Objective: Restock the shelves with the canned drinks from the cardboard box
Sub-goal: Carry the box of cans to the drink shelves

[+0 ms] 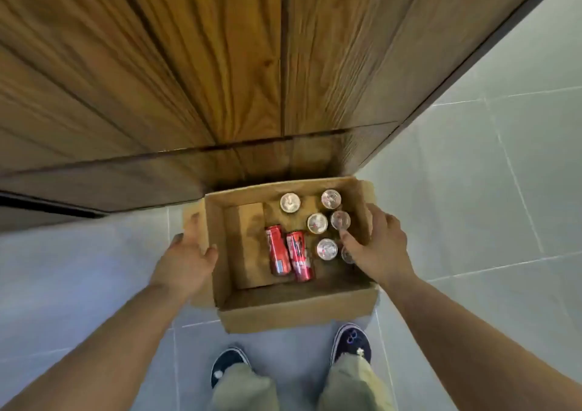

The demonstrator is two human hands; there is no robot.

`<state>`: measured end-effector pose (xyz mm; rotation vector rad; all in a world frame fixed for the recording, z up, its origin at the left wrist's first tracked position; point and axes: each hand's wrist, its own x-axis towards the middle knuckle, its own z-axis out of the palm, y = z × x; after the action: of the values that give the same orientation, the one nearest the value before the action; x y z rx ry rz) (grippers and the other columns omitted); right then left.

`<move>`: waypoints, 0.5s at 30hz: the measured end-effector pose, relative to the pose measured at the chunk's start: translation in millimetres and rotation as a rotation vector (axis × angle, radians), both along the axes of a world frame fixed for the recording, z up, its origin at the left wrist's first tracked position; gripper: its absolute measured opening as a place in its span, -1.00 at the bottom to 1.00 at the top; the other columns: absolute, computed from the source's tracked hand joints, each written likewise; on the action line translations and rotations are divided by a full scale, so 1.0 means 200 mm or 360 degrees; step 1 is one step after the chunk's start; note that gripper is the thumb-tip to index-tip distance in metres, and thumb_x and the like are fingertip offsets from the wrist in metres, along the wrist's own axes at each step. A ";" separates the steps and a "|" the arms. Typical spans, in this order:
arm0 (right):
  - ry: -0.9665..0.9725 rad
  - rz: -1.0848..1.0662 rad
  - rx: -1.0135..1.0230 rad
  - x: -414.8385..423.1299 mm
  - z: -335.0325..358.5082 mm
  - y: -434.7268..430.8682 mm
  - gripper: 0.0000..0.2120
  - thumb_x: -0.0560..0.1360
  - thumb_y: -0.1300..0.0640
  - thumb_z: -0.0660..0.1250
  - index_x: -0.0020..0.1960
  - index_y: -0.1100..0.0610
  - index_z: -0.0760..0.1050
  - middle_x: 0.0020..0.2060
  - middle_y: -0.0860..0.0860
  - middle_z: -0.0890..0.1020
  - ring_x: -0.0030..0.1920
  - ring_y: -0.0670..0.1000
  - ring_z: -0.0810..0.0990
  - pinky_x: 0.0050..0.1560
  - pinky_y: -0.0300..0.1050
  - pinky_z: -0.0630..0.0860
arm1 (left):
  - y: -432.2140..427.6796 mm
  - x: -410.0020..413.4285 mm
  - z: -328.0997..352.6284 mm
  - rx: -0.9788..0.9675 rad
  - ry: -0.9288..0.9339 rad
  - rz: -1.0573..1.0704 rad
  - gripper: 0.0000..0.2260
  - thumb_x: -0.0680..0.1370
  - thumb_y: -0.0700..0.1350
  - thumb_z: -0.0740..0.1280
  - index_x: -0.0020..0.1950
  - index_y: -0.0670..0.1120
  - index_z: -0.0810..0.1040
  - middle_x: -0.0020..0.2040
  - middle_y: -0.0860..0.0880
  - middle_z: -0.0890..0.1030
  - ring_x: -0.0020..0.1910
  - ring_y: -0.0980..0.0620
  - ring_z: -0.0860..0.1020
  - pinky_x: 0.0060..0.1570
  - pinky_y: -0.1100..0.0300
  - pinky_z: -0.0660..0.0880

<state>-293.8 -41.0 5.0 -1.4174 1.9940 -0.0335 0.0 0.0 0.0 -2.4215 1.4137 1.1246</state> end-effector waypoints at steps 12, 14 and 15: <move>0.0156 0.0069 0.0104 -0.18 -0.86 0.07 -0.14 0.48 0.00 0.30 0.48 -0.15 -0.28 0.40 0.10 0.27 0.24 0.23 0.46 0.16 0.12 0.44 | 0.15 -0.06 -0.89 -0.0128 -0.0270 0.0184 -0.23 0.53 -0.33 0.15 0.51 -0.04 -0.34 0.36 -0.33 0.27 -0.12 -0.29 0.53 -0.19 -0.01 0.41; 0.0217 0.0087 0.0020 -0.20 -0.92 0.08 -0.16 0.51 0.11 0.27 0.47 -0.20 -0.30 0.35 0.11 0.34 0.17 0.22 0.51 0.08 0.08 0.46 | 0.18 -0.05 -0.94 -0.0236 -0.0288 0.0206 -0.21 0.52 -0.38 0.13 0.50 0.01 -0.36 0.22 -0.32 0.39 -0.30 -0.18 0.48 -0.26 0.02 0.38; 0.0244 0.0090 -0.0009 -0.22 -0.94 0.08 -0.14 0.50 0.19 0.26 0.46 -0.24 -0.30 0.32 0.12 0.39 0.14 0.22 0.52 0.05 0.06 0.47 | 0.18 -0.04 -0.95 -0.0255 -0.0288 0.0224 -0.20 0.52 -0.38 0.13 0.50 0.05 -0.35 0.10 -0.30 0.45 -0.36 -0.11 0.43 -0.27 0.03 0.37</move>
<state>-337.4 -25.2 -183.6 -1.5193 2.0768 0.0975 -7.5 36.4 -190.8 -2.6921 1.3427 0.8190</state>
